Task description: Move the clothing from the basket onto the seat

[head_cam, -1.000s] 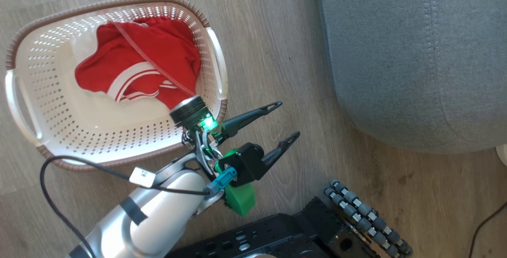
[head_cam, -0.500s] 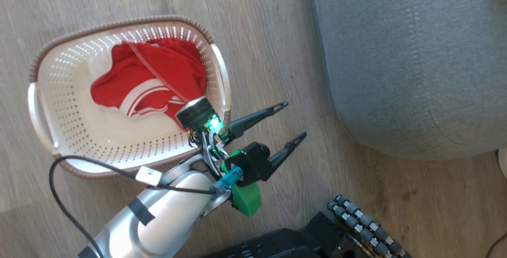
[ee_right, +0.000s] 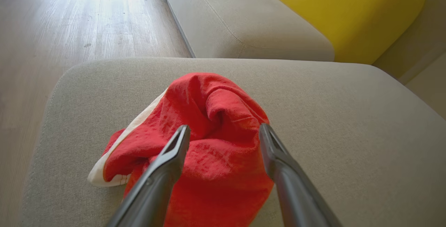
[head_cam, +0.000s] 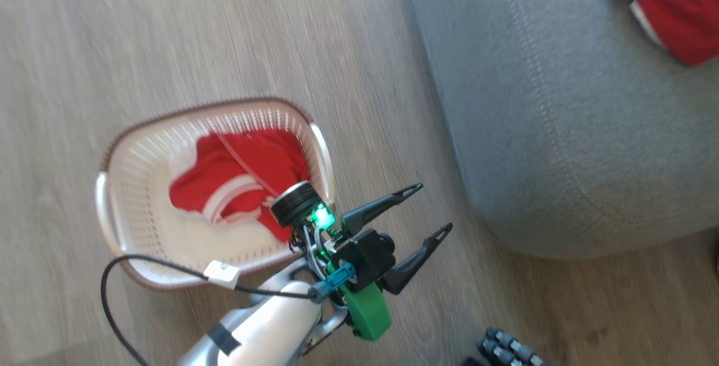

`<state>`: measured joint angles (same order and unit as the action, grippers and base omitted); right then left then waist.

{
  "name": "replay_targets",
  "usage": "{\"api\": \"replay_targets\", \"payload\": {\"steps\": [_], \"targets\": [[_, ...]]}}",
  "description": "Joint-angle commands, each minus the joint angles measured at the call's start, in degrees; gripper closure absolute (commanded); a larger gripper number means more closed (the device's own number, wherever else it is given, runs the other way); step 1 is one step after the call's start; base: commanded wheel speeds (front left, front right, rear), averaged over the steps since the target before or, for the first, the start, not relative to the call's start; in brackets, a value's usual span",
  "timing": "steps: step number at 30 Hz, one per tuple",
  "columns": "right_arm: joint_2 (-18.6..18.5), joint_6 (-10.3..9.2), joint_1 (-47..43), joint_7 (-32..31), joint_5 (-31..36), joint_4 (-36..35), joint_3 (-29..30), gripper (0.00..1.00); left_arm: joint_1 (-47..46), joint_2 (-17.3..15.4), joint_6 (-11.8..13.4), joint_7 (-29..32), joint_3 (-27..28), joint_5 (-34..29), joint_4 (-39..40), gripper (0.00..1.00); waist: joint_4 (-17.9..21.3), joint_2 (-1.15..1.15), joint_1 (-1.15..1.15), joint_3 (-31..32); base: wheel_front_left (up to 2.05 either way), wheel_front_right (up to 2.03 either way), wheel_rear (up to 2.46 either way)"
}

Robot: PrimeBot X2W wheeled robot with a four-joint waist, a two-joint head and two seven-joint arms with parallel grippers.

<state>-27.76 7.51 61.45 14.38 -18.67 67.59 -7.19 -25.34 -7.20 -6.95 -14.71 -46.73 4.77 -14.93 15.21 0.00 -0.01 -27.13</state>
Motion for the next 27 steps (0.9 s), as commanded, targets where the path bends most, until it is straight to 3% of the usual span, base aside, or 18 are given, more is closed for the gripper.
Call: {"api": "replay_targets", "payload": {"steps": [1, 7, 14, 22, 27], "targets": [[-2.28, -0.02, -1.62, 0.21, -0.66, -1.59, -1.13, 0.0, 1.24, 0.91, -0.28, -0.29, 1.87, 0.64, 2.08, 0.0, -0.75, 0.0, 0.01, 4.44, 0.0, 0.0, 0.0], [-2.79, -0.02, -4.89, 0.55, -3.14, -7.89, -5.23, 0.0, 5.42, 2.67, -0.3, -0.29, 5.25, 1.51, 2.99, 0.0, -2.44, 0.0, 0.01, 11.36, 0.0, 0.0, 0.0], [-3.66, -0.02, -13.1, 0.61, -5.44, -24.85, -7.07, 0.0, 11.63, 4.0, 0.37, -0.29, 11.54, 2.36, 5.18, 0.0, -5.98, 0.0, 0.01, 17.68, 0.0, 0.0, 0.0], [-2.69, -0.02, -21.96, 0.61, -5.16, -38.38, -3.75, 0.0, 14.59, 4.28, 3.2, -0.29, 17.94, 2.05, 7.93, 0.0, -10.42, 0.0, 0.01, 20.83, 0.0, 0.0, 0.0], [-0.72, -0.02, -29.71, 0.62, -2.87, -48.34, -1.95, 0.0, 15.59, 4.3, 6.5, -0.29, 22.23, 3.11, 9.61, 0.0, -13.77, 0.0, 0.01, 21.99, 0.0, 0.0, 0.0]]}}
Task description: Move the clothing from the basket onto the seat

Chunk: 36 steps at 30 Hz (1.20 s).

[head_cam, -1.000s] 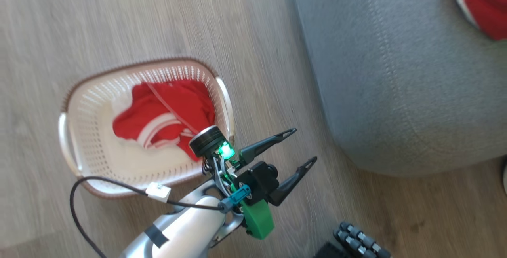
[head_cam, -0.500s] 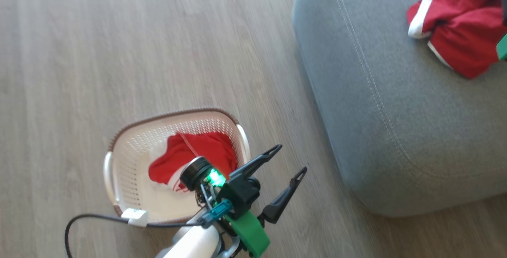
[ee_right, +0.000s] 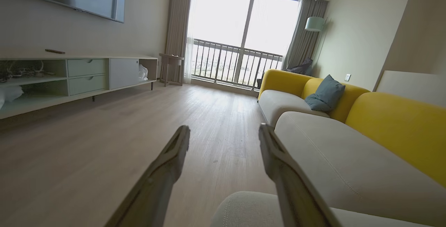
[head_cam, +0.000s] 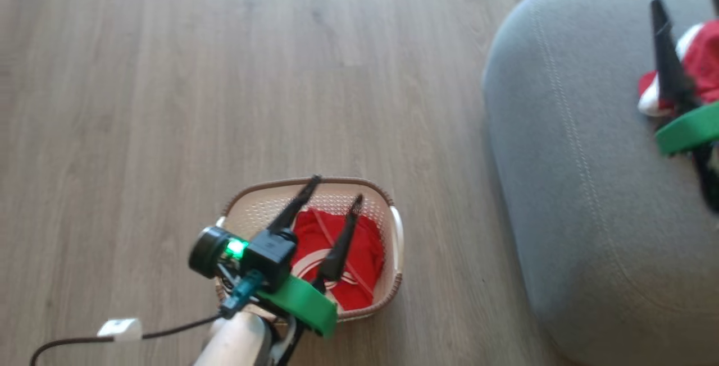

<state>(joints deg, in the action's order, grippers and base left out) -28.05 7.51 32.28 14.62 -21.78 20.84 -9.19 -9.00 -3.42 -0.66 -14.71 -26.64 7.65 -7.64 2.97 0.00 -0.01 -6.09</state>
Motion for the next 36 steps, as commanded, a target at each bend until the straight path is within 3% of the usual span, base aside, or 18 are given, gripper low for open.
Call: {"api": "replay_targets", "payload": {"steps": [1, 8, 15, 22, 36], "targets": [[0.31, -0.02, -2.21, 0.37, 0.68, -3.16, 0.36, 0.0, -0.6, 0.53, 0.99, -0.29, 2.91, 0.42, 2.63, 0.0, -2.12, 0.0, 0.01, 1.13, 0.0, 0.0, 0.0], [6.46, -0.02, -12.32, 0.38, 2.36, -9.6, 2.58, 0.0, 1.0, 0.54, 6.41, -0.29, 8.55, 3.42, 4.0, 0.0, -5.53, 0.0, 0.01, 2.35, 0.0, 0.0, 0.0], [13.31, -0.02, -20.29, 0.38, 4.09, -10.77, 3.81, 0.0, 2.18, 0.54, 9.42, -0.29, 11.65, 3.2, 3.45, 0.0, -7.18, 0.0, 0.01, 2.88, 0.0, 0.0, 0.0], [19.7, -0.02, -26.03, 0.38, 6.18, -10.7, 7.59, 0.0, 4.53, 0.54, 10.31, -0.29, 12.51, 4.17, 1.79, 0.0, -7.91, 0.0, 0.01, 3.71, 0.0, 0.0, 0.0], [21.57, -0.02, -28.04, 0.38, 11.17, -11.2, 7.38, 0.0, 5.44, 0.54, 10.11, -0.29, 13.45, 2.63, 1.91, 0.0, -6.77, 0.0, 0.01, 3.37, 0.0, 0.0, 0.0]]}}
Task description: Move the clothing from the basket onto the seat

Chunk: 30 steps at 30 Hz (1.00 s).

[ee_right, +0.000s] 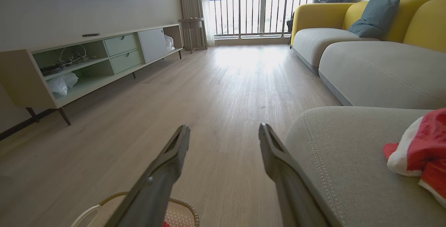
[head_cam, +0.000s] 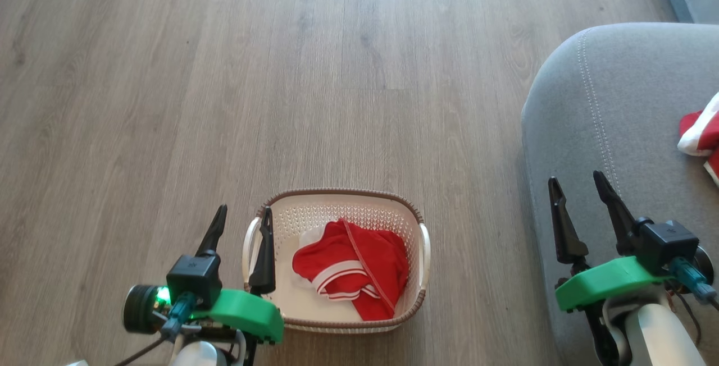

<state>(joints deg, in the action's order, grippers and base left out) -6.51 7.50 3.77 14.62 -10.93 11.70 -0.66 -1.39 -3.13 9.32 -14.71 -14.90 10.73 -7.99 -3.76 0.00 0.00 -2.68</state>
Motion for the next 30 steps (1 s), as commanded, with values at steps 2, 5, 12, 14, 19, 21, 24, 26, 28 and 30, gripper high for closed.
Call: {"api": "replay_targets", "payload": {"steps": [2, 5, 12, 14, 19, 21, 24, 26, 28, 30], "targets": [[0.13, -0.01, 0.48, 0.38, 0.34, -2.11, -0.84, 0.0, -2.12, 0.25, 0.11, -0.29, 1.6, -0.52, 2.6, 0.0, -0.1, 0.0, 0.0, -0.06, 0.0, 0.0, 0.0], [0.23, -0.01, 0.47, 0.38, 0.41, -2.14, -0.66, 0.0, -2.06, 0.25, 0.06, -0.29, 1.29, -0.48, 2.78, 0.0, -0.21, 0.0, 0.0, -0.04, 0.0, 0.0, 0.0], [0.33, -0.01, 0.72, 0.38, 0.26, -2.19, -0.41, 0.0, -2.17, 0.25, -0.2, -0.29, 0.81, -0.39, 2.89, 0.0, -0.45, 0.0, 0.0, -0.25, 0.0, 0.0, 0.0], [0.37, -0.01, 0.77, 0.38, 0.31, -2.18, -0.47, 0.0, -2.16, 0.25, -0.24, -0.29, 0.71, -0.33, 2.91, 0.0, -0.45, 0.0, 0.0, -0.37, 0.0, 0.0, 0.0], [0.37, -0.01, 1.18, 0.38, 0.88, -0.64, 0.31, 0.0, -2.45, 0.25, -1.21, -0.29, -0.04, 0.52, 1.68, 0.0, 0.12, 0.0, 0.0, -2.04, 0.0, 0.0, 0.0], [0.29, -0.01, 1.82, 0.38, 1.22, 0.44, 0.86, 0.0, -2.91, 0.25, -1.7, -0.29, -0.6, 0.92, 0.55, 0.0, 0.6, 0.0, 0.0, -3.5, 0.0, 0.0, 0.0], [0.36, -0.01, 3.29, 0.38, 2.1, 1.67, 2.61, 0.0, -3.99, 0.25, -2.63, -0.29, -1.83, 1.71, -3.4, 0.0, 1.71, 0.0, 0.0, -6.75, 0.0, 0.0, 0.0], [0.53, -0.01, 4.54, 0.38, 2.69, 2.37, 3.42, 0.0, -5.51, 0.25, -2.93, -0.29, -2.48, 2.11, -6.32, 0.0, 2.71, 0.0, 0.0, -9.45, 0.0, 0.0, 0.0], [0.63, -0.01, 6.06, 0.38, 3.15, 2.66, 3.82, 0.0, -7.32, 0.25, -3.11, -0.29, -2.97, 2.37, -9.36, 0.0, 3.9, 0.0, 0.0, -12.51, 0.0, 0.0, 0.0], [0.73, -0.01, 7.38, 0.38, 3.43, 2.62, 4.03, 0.0, -9.48, 0.25, -3.29, -0.29, -3.52, 1.99, -11.8, 0.0, 5.19, 0.0, 0.0, -15.75, 0.0, 0.0, 0.0]]}}
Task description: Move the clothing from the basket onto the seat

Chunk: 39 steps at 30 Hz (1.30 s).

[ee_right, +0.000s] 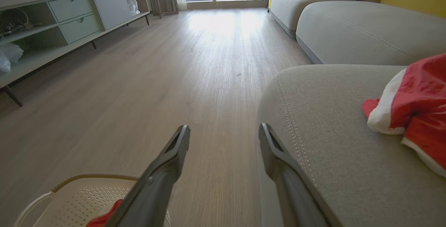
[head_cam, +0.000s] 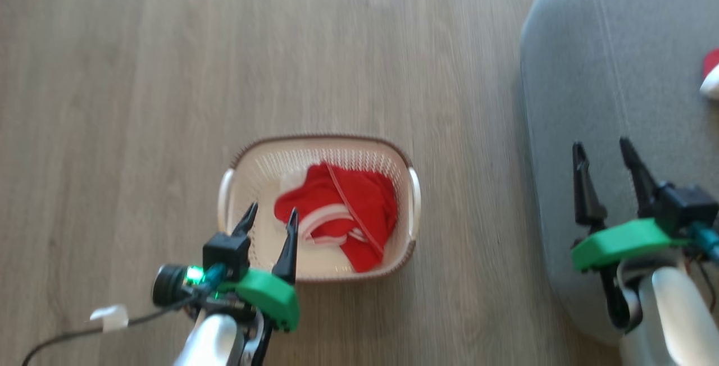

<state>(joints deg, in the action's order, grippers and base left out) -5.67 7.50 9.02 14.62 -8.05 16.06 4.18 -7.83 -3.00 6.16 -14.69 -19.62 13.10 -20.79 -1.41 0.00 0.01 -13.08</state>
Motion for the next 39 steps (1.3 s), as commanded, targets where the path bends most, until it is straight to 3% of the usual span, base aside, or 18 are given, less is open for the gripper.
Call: {"api": "replay_targets", "payload": {"steps": [1, 7, 9, 16, 29, 39], "targets": [[-0.08, -0.01, 2.7, 0.38, 0.54, -1.75, -0.58, 0.0, -4.19, 0.13, -0.25, -0.31, 0.89, -0.62, -0.06, 0.0, 3.41, 0.0, -0.01, -6.92, 0.0, 0.0, 0.0], [-0.28, -0.01, 5.85, 0.38, -0.16, -1.67, -0.12, 0.0, -12.35, 0.13, -1.74, -0.31, -0.89, -2.67, -6.69, 0.0, 6.34, 0.0, -0.01, -16.63, 0.0, 0.0, 0.0], [-0.31, -0.01, 7.06, 0.38, -0.53, -2.3, -0.22, 0.0, -16.9, 0.13, -3.67, -0.31, -2.05, -3.34, -12.93, 0.0, 7.57, 0.0, -0.01, -21.15, 0.0, 0.0, 0.0], [0.21, -0.01, 9.22, 0.38, -1.29, -4.21, -0.56, 0.0, -29.73, -0.66, -6.65, -0.31, -2.7, -7.46, -26.0, 0.0, 11.08, 0.0, -0.01, -31.0, 0.0, 0.0, 0.0], [2.33, -0.01, 10.72, 0.38, -2.86, -6.2, -3.28, 0.0, -46.82, -6.21, -6.17, -0.31, -2.57, -10.27, -46.71, 0.0, 19.03, 0.0, -0.01, -41.08, 0.0, 0.0, 0.0], [2.75, -0.01, 8.23, 0.38, -3.56, -8.82, -3.85, 0.0, -52.34, -7.45, -6.84, 4.15, -7.96, -14.55, -52.56, 0.0, 19.75, 0.0, -0.01, -44.24, 0.0, 0.0, 0.0]]}}
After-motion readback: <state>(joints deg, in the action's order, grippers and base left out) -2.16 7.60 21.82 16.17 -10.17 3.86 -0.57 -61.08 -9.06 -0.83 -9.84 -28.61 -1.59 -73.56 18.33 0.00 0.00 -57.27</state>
